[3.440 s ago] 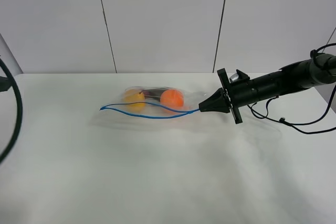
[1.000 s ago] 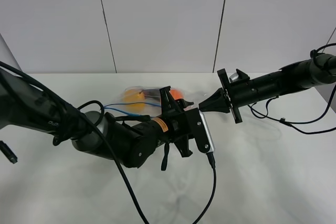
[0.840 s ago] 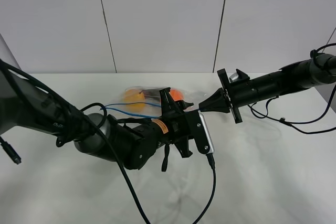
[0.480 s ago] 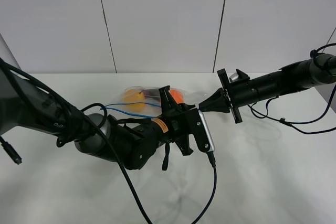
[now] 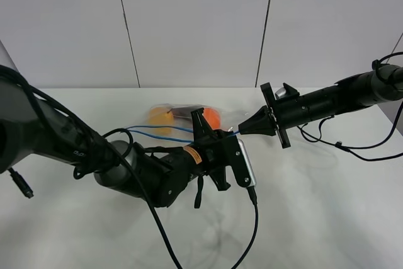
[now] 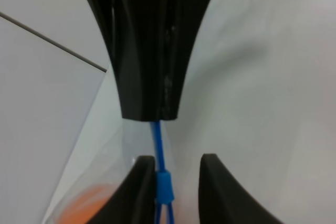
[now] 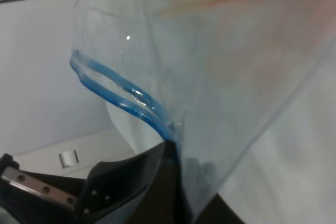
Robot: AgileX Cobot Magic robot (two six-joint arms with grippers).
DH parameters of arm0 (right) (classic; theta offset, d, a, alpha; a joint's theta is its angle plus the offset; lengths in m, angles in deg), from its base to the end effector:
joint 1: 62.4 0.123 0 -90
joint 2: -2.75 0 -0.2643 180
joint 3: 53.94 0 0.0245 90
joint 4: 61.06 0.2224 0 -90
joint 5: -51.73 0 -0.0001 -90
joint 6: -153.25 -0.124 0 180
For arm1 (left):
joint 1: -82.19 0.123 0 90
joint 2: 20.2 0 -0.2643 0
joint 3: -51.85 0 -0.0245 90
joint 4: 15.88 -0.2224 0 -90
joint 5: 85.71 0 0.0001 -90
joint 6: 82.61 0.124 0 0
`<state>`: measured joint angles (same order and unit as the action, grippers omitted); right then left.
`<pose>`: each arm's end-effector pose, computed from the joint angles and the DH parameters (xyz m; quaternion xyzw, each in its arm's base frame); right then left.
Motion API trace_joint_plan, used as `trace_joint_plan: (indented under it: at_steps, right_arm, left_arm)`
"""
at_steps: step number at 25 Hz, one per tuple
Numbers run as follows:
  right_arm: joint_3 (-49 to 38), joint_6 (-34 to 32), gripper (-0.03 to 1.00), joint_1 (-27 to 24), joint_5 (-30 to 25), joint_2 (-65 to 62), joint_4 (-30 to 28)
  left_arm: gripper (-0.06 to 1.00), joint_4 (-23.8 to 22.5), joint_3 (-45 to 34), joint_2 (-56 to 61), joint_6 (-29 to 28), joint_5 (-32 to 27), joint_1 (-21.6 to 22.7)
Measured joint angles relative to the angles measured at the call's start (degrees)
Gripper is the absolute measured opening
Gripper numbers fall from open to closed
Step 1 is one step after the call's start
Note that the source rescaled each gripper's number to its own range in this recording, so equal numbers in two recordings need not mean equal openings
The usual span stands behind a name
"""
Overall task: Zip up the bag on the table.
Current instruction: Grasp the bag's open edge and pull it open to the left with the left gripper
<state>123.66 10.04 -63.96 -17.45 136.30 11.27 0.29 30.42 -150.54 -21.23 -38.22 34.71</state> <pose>0.3625 0.1006 0.1157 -0.0710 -0.8493 -0.5231 0.0040 0.2991 -0.2886 0.1077 0.5552 0.5675 0.0969 0.6003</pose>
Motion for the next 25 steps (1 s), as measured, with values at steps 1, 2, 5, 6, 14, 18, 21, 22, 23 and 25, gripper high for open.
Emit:
trace_joint_plan:
  at_steps: [1,2,5,6,14,18,21,22,23,25]
  right_arm:
    - [0.0,0.0,0.0,0.0,0.0,0.0,0.0]
    - [0.0,0.0,0.0,0.0,0.0,0.0,0.0]
    - [0.0,0.0,0.0,0.0,0.0,0.0,0.0]
    - [0.0,0.0,0.0,0.0,0.0,0.0,0.0]
    - [0.0,0.0,0.0,0.0,0.0,0.0,0.0]
    - [0.0,0.0,0.0,0.0,0.0,0.0,0.0]
    - [0.0,0.0,0.0,0.0,0.0,0.0,0.0]
    - [0.0,0.0,0.0,0.0,0.0,0.0,0.0]
    - [0.0,0.0,0.0,0.0,0.05,0.0,0.1]
    - [0.0,0.0,0.0,0.0,0.4,0.0,0.54]
  left_arm:
    - [0.21,0.0,0.0,0.0,0.0,0.2,0.0]
    - [0.21,0.0,0.0,0.0,-0.12,0.53,0.0]
    - [0.2,0.0,0.0,0.0,-1.31,0.77,0.0]
    - [0.2,0.0,0.0,0.0,-1.57,0.84,0.0]
    - [0.0,0.0,0.0,0.0,-1.78,1.23,0.0]
    - [0.0,0.0,0.0,0.0,-1.78,1.23,0.0]
    - [0.0,0.0,0.0,0.0,-1.78,1.28,0.2]
    - [0.0,0.0,0.0,0.0,-1.78,1.34,0.47]
    - [0.0,-0.12,0.0,0.0,-1.78,1.48,0.82]
    - [0.0,-0.2,-0.43,0.0,-1.64,2.1,1.81]
